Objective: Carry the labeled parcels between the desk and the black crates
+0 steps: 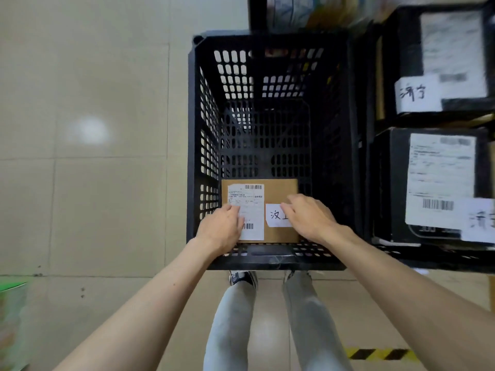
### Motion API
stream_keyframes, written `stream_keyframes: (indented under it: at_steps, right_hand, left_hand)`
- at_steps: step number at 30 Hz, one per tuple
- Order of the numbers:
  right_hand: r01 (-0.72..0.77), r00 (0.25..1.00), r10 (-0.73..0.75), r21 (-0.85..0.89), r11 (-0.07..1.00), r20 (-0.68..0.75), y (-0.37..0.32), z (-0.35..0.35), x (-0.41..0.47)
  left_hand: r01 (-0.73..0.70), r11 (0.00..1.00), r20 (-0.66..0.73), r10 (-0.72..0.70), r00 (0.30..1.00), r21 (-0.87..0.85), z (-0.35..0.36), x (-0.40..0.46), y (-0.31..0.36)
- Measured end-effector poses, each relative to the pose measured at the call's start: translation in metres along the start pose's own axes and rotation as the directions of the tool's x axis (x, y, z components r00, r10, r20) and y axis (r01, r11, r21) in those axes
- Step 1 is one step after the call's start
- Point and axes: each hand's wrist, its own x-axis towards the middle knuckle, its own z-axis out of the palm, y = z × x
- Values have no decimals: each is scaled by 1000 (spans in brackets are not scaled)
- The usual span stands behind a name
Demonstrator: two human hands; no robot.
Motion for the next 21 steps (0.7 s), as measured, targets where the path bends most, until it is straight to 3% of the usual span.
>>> stream_keyframes:
  at_steps: [5,11,17,21]
  right_hand:
    - [85,980,-104,-116,990,-172,-33,-76,-43]
    - [155,886,-237,-227,961,-399,-102,-239,-129]
    - [170,748,-321,-300,939,-581,-187,-408,-258]
    - [153,661,-371,-367,917,-652,-226,-494,-329]
  left_hand:
    - [1,994,-205,22,978,109,-73,-44,25]
    - [-12,995,-444,54,895,98,-236,-133,74]
    - [-15,992,-628,91,773,125,-414,-270,150]
    - [-21,985,-742,145,655,174,-503,-353,187]
